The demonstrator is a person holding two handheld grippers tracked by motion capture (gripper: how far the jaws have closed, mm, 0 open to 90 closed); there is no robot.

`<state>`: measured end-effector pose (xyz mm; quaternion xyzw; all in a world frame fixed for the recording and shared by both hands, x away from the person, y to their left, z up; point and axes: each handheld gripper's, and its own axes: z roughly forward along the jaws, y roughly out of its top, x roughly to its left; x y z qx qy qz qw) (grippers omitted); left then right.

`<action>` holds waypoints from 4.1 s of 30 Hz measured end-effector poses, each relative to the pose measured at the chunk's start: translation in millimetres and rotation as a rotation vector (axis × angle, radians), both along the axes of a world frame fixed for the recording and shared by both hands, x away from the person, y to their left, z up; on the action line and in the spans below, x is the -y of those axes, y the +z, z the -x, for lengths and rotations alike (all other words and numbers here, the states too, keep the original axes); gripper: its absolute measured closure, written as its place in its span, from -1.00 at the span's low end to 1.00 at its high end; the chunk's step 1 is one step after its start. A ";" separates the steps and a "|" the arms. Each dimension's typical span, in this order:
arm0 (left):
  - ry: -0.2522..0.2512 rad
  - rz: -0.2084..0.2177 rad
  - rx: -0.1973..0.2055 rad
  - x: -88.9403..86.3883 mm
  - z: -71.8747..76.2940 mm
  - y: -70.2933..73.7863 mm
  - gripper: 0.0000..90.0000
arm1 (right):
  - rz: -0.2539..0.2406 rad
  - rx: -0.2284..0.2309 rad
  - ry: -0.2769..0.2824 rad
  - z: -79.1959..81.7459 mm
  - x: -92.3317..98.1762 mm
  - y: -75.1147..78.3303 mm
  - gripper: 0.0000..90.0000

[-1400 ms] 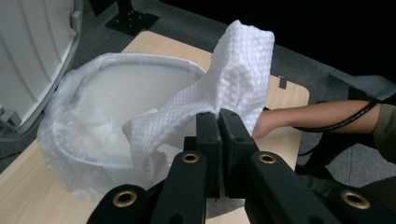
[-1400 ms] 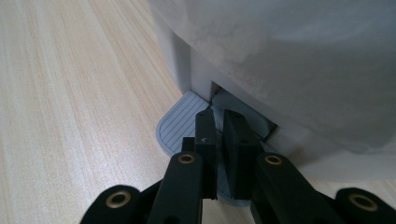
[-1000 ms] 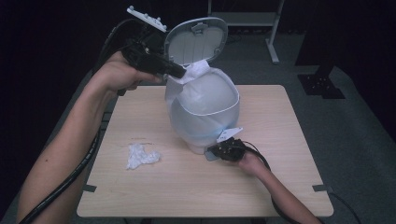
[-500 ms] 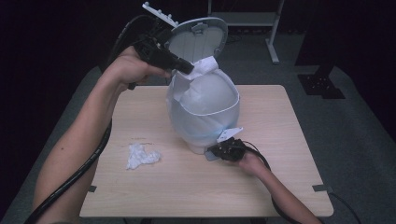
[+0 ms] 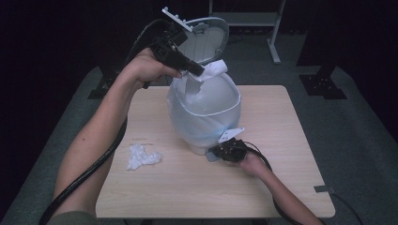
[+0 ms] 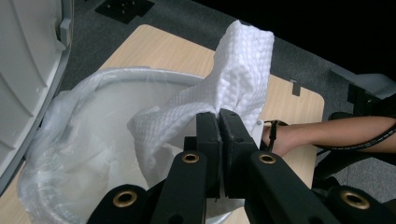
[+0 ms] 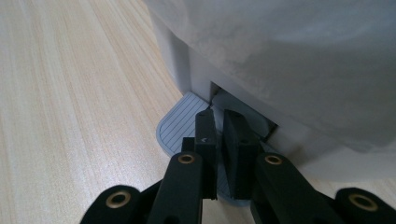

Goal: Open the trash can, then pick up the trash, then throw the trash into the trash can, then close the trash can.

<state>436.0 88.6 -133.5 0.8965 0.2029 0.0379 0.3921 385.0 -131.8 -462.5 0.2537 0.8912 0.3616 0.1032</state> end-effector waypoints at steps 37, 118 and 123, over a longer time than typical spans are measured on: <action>0.069 -0.040 -0.069 -7.9 -22.2 -49.0 0.24 | 0.000 0.001 0.006 -0.3 0.3 -0.1 0.87; 0.260 0.006 -0.040 -148.9 72.9 -143.7 -0.58 | 0.038 0.009 -0.017 2.7 -6.0 2.7 0.87; 0.279 0.009 -0.038 -154.7 71.4 -150.3 -0.58 | 0.038 0.009 -0.014 2.6 -5.9 2.6 0.87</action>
